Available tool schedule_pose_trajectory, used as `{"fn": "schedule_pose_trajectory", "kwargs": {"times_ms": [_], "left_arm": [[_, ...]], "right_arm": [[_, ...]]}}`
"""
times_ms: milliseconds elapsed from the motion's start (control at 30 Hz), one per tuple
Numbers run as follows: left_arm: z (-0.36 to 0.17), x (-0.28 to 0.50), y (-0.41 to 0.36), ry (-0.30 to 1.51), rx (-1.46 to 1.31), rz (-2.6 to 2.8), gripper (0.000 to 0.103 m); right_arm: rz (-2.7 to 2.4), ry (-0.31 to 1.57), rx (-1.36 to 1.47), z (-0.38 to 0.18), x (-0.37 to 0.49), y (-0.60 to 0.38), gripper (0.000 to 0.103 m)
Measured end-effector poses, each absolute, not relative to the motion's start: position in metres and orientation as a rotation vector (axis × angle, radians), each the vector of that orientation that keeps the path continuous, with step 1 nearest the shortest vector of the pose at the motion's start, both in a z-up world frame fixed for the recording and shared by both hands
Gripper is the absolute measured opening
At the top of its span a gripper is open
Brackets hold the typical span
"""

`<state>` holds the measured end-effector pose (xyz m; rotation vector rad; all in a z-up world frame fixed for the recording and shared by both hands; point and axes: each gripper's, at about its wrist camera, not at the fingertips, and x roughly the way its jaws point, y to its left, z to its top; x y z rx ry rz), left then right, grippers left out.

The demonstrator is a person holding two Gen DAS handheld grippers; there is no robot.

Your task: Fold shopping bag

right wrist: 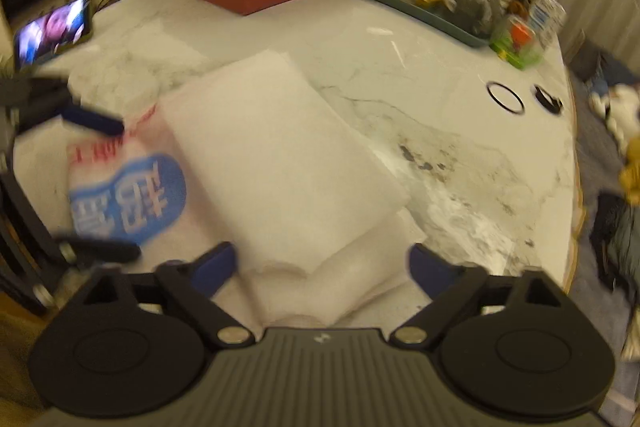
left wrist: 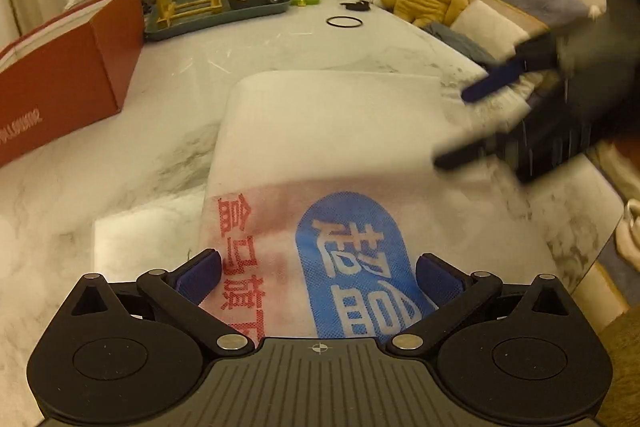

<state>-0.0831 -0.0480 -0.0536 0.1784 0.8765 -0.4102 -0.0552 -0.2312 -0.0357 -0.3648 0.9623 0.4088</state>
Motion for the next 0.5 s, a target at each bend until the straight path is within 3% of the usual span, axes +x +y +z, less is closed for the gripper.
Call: {"fn": "schedule_pose_trajectory", "kwargs": {"times_ms": [33,100,200,233,267,300,367,433,500], "left_arm": [[-0.054,-0.085,-0.05,0.87,0.195,-0.409,0.103],[-0.053,-0.085,-0.049,0.869,0.203,-0.417,0.103],[-0.052,-0.085,-0.048,0.87,0.203,-0.421,0.103],[-0.052,-0.086,-0.048,0.868,0.202,-0.419,0.103],[-0.052,-0.086,-0.048,0.867,0.202,-0.418,0.103],[-0.053,-0.086,-0.049,0.866,0.201,-0.416,0.103],[-0.053,-0.087,-0.049,0.864,0.199,-0.414,0.103],[-0.054,-0.087,-0.05,0.861,0.197,-0.411,0.103],[-0.054,-0.088,-0.05,0.859,0.196,-0.408,0.103]], "right_arm": [[0.406,0.932,-0.281,-0.024,-0.054,-0.236,0.083],[0.391,0.856,-0.137,-0.007,-0.05,-0.242,0.1],[0.397,0.773,-0.04,0.001,-0.042,-0.232,0.103],[0.441,0.761,-0.051,-0.001,-0.039,-0.223,0.101],[0.491,0.748,-0.076,-0.004,-0.038,-0.212,0.09],[0.54,0.761,-0.104,-0.01,-0.035,-0.201,0.072],[0.596,0.803,-0.159,-0.024,-0.029,-0.181,0.056],[0.591,0.842,-0.207,-0.04,-0.025,-0.167,0.057],[0.574,0.854,-0.258,-0.055,-0.025,-0.162,0.069]]}}
